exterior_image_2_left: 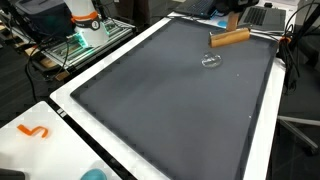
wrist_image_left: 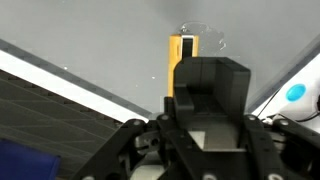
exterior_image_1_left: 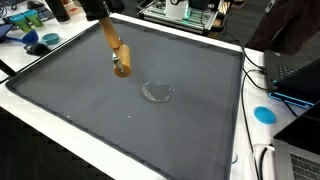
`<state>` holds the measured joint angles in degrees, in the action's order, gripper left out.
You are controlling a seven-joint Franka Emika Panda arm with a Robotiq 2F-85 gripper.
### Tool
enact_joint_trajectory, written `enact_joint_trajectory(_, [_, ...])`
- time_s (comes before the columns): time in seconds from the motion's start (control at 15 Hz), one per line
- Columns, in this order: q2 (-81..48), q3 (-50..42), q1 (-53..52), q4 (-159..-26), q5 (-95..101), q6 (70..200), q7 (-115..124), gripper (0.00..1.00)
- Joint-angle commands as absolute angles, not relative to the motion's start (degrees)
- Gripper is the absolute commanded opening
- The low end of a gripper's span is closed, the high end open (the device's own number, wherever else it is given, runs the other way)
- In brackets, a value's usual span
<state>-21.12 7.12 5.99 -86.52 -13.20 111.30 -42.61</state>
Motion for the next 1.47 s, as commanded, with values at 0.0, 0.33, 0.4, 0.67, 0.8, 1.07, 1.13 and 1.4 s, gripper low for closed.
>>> enact_joint_trajectory(0.0, [-18.8, 6.4, 7.8, -90.3, -17.7, 112.6, -45.3, 0.23])
enact_joint_trajectory(0.33, [-18.2, 5.3, 9.2, -92.5, -21.0, 112.9, -47.1, 0.23])
enact_joint_trajectory(0.4, [-18.1, 5.1, 9.4, -92.9, -21.6, 113.0, -47.4, 0.23])
enact_joint_trajectory(0.67, [-18.0, 4.5, 10.0, -94.5, -23.3, 113.7, -48.4, 0.23])
enact_joint_trajectory(0.8, [-17.9, 4.2, 10.2, -95.2, -23.9, 114.1, -48.7, 0.23])
enact_joint_trajectory(1.07, [-17.6, 3.8, 10.4, -96.6, -24.5, 114.8, -49.2, 0.23])
enact_joint_trajectory(1.13, [-17.5, 3.7, 10.5, -96.9, -24.6, 114.8, -49.3, 0.23])
enact_joint_trajectory(1.4, [-17.2, 3.4, 10.6, -97.8, -25.3, 115.0, -49.7, 0.23])
